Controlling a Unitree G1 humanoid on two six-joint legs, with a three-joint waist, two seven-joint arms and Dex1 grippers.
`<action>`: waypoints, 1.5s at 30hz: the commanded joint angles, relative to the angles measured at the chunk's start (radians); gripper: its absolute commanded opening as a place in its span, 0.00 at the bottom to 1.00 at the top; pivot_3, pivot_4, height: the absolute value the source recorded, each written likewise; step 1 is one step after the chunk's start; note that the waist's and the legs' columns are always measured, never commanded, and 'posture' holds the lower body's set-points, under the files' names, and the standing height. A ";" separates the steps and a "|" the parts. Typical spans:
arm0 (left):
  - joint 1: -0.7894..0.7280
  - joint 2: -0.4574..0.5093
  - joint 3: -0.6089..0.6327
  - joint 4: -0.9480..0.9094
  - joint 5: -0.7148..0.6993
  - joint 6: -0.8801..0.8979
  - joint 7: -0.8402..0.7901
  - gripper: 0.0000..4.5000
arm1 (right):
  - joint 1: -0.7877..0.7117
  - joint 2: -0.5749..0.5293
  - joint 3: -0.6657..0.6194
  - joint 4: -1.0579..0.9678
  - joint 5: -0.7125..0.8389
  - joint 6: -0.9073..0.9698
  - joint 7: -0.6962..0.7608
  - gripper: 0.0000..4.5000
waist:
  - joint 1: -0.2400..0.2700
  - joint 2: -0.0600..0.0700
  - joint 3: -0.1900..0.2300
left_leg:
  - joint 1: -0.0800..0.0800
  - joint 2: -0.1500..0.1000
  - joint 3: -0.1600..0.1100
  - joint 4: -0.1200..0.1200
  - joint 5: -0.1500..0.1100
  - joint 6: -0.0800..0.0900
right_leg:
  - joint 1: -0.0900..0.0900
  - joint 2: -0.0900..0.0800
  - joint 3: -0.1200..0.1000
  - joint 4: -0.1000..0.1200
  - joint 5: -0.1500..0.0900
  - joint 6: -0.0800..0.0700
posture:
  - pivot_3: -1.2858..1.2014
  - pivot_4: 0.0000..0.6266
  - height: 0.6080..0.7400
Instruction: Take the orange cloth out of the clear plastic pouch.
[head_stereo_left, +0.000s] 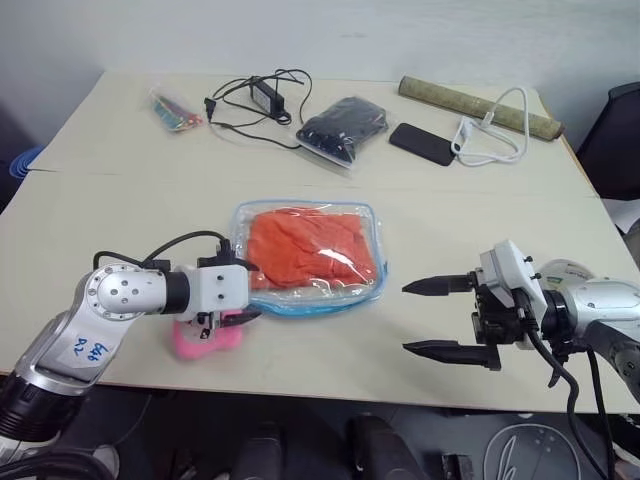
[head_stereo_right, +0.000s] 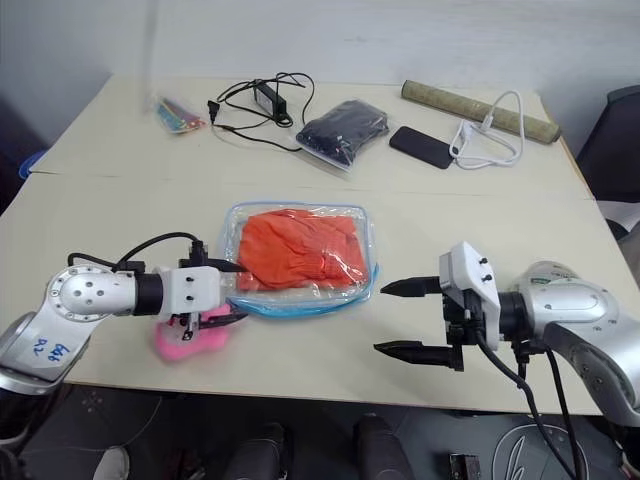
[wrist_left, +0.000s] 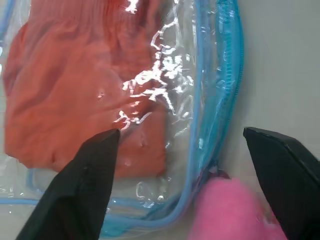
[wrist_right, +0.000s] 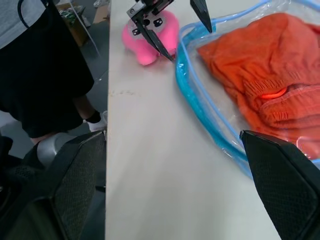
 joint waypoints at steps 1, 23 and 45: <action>-0.017 -0.020 0.007 0.000 0.037 -0.021 0.020 0.62 | 0.004 0.008 -0.022 -0.033 0.001 -0.008 -0.005 1.00 | 0.005 0.000 0.000 | 0.000 0.000 0.000 0.000 0.000 0.000 | 0.000 0.000 0.000 0.000 0.000 0.000 | 0.52 0.24 1.00; 0.040 -0.317 0.151 -0.177 -0.166 0.356 0.167 0.00 | -0.023 0.085 0.079 -0.021 -0.189 -0.124 -0.025 0.55 | 0.007 0.000 0.000 | -0.001 0.000 -0.001 0.003 0.000 0.000 | 0.000 0.000 -0.001 0.002 0.000 0.000 | 0.52 0.24 1.00; 0.052 -0.386 0.165 -0.265 -0.261 0.482 0.295 0.00 | -0.244 0.477 0.462 0.412 -1.096 -0.803 -0.528 0.50 | 0.003 -0.001 -0.001 | 0.001 -0.001 0.000 0.003 0.003 -0.006 | -0.002 0.000 -0.002 0.006 0.000 0.000 | 0.52 0.24 1.00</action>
